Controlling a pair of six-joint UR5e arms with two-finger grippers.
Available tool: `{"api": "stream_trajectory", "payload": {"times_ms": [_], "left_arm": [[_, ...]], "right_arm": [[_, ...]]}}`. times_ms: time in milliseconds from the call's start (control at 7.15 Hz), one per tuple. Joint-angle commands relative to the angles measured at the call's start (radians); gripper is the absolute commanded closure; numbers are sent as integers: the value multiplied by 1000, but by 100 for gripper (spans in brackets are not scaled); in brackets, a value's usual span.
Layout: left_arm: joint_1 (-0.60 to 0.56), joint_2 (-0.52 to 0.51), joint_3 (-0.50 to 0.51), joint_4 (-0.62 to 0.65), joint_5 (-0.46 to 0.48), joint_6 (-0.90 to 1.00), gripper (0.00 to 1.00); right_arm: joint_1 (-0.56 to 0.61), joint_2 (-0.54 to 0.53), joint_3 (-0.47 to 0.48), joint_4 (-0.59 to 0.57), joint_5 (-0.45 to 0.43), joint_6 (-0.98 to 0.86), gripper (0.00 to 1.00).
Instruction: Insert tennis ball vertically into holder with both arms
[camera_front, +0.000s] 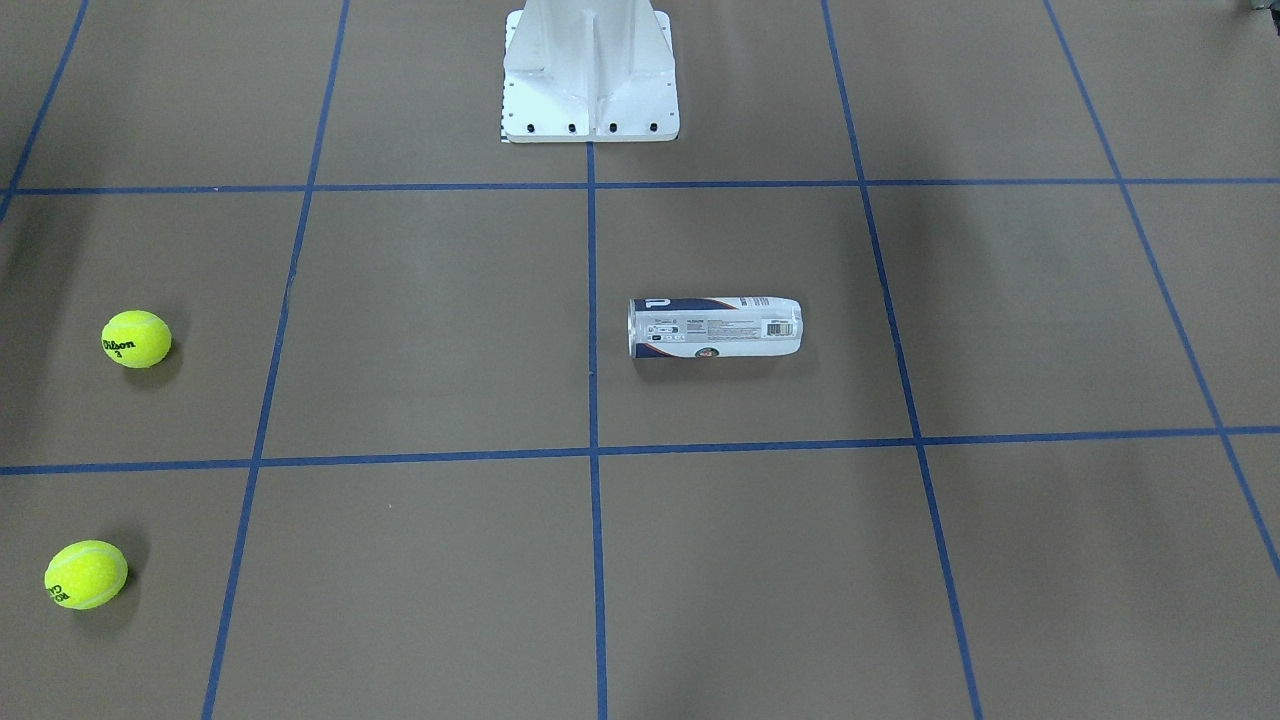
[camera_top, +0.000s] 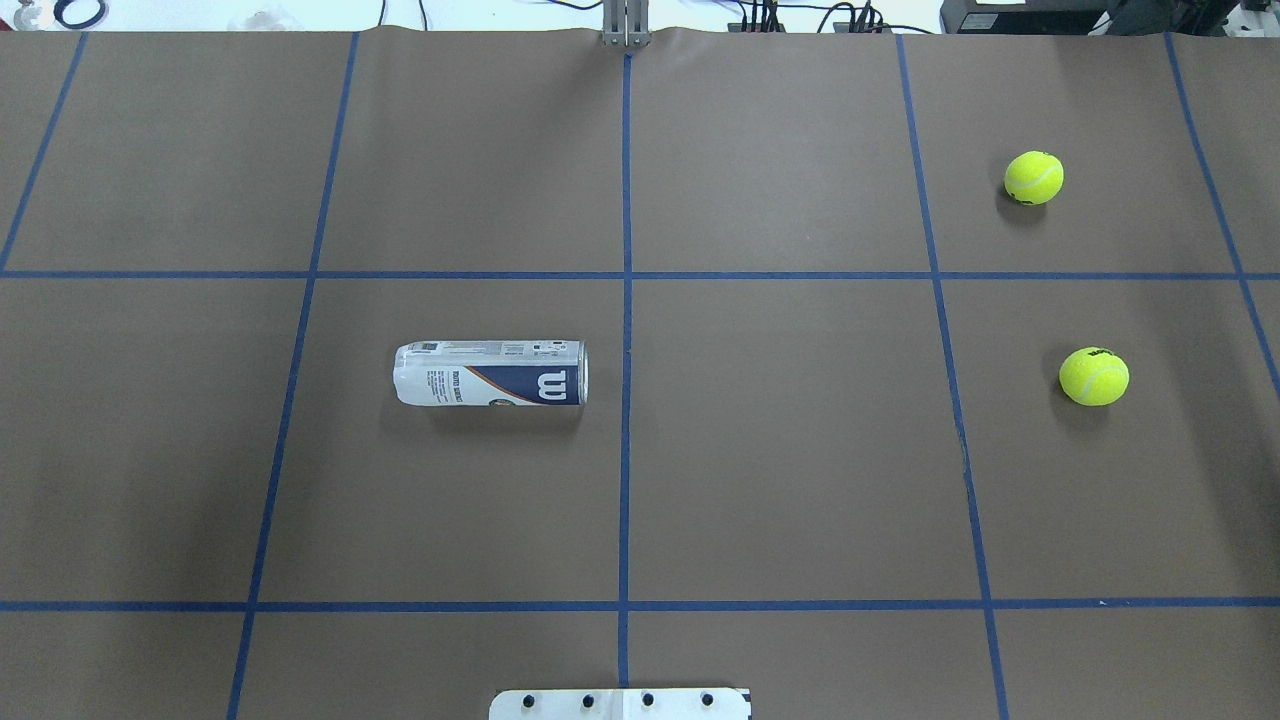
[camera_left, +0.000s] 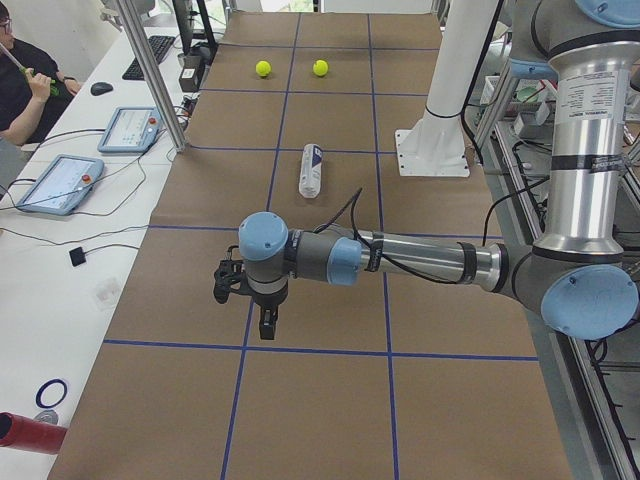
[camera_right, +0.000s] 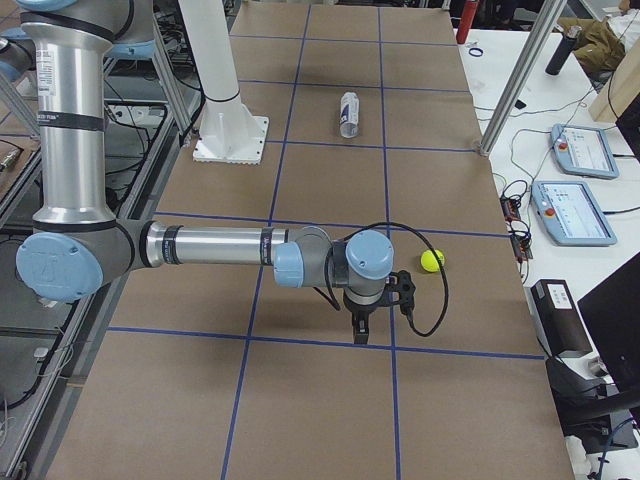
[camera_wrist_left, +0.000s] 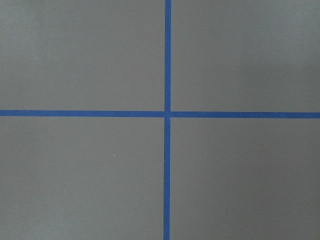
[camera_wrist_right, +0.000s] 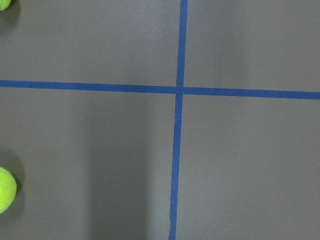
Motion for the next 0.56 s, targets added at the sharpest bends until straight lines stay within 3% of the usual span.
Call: {"api": "stream_trajectory", "payload": {"times_ms": [0,420], "left_arm": [[0,1,0,-1,0,0,0],[0,3,-21,-10,-10,-9,0]], "right_arm": [[3,0,5,0,4,0,1],[8,-5,9,1,5,0,1]]}}
